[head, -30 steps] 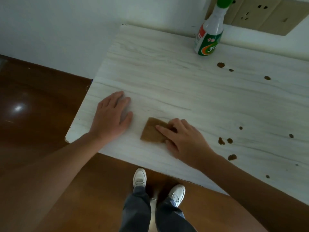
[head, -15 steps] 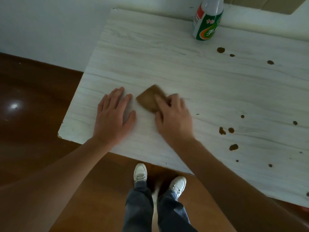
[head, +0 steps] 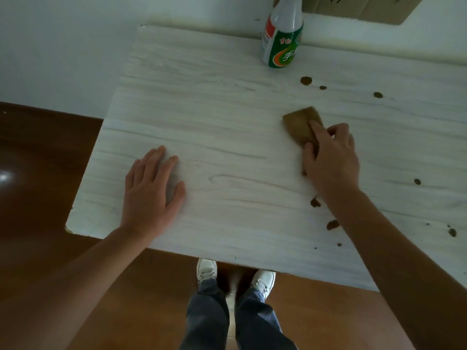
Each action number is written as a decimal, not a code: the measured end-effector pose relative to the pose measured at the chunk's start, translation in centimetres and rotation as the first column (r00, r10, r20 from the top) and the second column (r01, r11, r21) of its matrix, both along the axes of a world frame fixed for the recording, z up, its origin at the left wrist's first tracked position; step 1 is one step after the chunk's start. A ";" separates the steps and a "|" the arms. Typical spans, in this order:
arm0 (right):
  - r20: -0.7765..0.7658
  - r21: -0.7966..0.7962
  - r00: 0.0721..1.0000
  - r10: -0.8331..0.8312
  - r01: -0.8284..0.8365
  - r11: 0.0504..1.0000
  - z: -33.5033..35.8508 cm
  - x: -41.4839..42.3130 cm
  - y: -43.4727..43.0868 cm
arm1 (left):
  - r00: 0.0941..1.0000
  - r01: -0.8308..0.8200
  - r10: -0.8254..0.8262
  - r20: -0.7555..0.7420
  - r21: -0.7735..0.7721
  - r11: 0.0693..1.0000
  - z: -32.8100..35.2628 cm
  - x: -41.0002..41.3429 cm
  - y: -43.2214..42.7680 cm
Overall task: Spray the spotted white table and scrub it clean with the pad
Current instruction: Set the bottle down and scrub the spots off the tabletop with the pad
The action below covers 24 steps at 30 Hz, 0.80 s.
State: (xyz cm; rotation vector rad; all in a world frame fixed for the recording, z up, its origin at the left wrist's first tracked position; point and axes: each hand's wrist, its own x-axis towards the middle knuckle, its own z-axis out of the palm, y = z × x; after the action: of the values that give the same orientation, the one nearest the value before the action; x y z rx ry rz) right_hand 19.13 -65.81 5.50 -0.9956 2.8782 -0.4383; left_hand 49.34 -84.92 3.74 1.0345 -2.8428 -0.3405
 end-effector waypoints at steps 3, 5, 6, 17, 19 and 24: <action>0.034 0.010 0.999 -0.018 0.018 1.000 0.1 1.1 -1.0 | 1.000 -0.010 0.010 0.009 -0.015 1.000 0.1 -0.5 0.0; 0.037 0.002 0.998 0.042 -0.043 0.999 0.1 1.5 -0.5 | 1.000 -0.010 0.010 0.005 -0.027 1.000 0.2 -1.2 -0.1; 0.035 -0.005 0.996 0.078 -0.078 0.997 0.1 1.4 -0.2 | 1.000 -0.003 0.003 0.005 -0.029 1.000 0.3 -1.7 -0.2; 0.087 -0.021 0.986 0.140 -0.138 0.990 0.3 0.6 0.3 | 0.991 0.127 -0.129 -0.048 -0.026 0.992 0.7 -14.1 0.3; 0.095 -0.027 0.986 0.136 -0.134 0.991 0.3 0.5 0.3 | 0.989 0.136 -0.138 -0.043 -0.049 0.990 -0.1 -14.5 0.8; 0.141 -0.034 0.982 0.129 -0.125 0.992 0.5 -0.2 0.2 | 0.989 0.132 -0.136 -0.061 -0.063 0.989 -0.4 -14.5 0.8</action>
State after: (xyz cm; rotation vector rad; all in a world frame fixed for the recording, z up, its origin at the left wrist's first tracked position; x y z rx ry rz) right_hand 18.96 -65.56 6.05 -1.0967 2.6712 -0.5151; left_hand 34.80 -84.08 3.29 0.8087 -2.8512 -0.2935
